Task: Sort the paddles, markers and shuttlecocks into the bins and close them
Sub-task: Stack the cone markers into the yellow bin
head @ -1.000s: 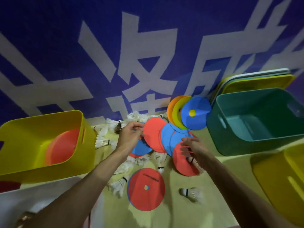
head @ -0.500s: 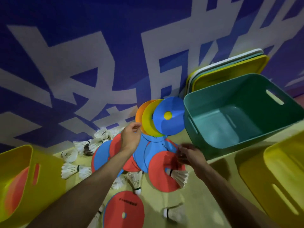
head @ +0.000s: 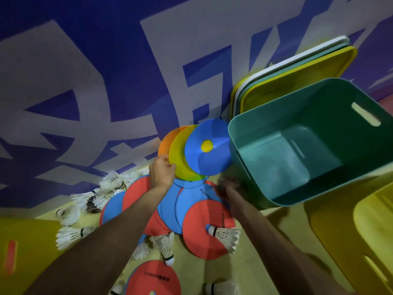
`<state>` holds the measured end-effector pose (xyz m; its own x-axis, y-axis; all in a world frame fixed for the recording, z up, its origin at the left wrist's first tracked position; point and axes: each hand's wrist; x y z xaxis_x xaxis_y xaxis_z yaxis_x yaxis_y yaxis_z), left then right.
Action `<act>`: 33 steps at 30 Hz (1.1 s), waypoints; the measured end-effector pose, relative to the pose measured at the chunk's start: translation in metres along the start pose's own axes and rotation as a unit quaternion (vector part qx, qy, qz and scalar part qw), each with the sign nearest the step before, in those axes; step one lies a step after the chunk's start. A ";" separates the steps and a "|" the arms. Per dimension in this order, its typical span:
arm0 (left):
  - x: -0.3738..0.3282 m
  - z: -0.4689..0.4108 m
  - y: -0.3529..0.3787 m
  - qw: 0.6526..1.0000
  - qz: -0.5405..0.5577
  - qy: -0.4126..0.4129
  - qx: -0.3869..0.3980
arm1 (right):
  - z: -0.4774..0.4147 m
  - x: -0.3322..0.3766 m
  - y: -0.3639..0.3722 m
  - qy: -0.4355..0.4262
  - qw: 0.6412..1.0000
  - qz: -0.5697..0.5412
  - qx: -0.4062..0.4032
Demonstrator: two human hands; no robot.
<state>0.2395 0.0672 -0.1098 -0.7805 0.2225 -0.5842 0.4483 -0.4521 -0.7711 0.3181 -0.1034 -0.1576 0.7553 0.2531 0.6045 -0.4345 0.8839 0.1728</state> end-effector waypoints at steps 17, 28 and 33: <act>0.020 0.000 -0.045 0.993 0.116 0.028 -0.008 | -0.019 0.008 0.041 0.032 0.981 -0.179 -0.066; 0.058 0.064 -0.153 0.971 0.203 0.006 -0.126 | 0.052 0.017 0.066 -0.104 0.982 -0.154 0.026; 0.092 0.099 -0.213 0.940 0.295 -0.016 -0.173 | 0.093 0.017 0.100 -0.123 0.980 -0.128 0.089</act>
<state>0.0295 0.0983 0.0255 -0.3610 -0.0071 -0.9325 0.9177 -0.1802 -0.3539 0.2417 -0.0472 -0.0579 0.7195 -0.0897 0.6887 -0.3414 0.8179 0.4631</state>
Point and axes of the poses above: each hand's wrist, its own z-axis away from the middle knuckle, its own y-axis out of the palm, x = y × z, and after that the axes turned 1 degree about x, right-handed
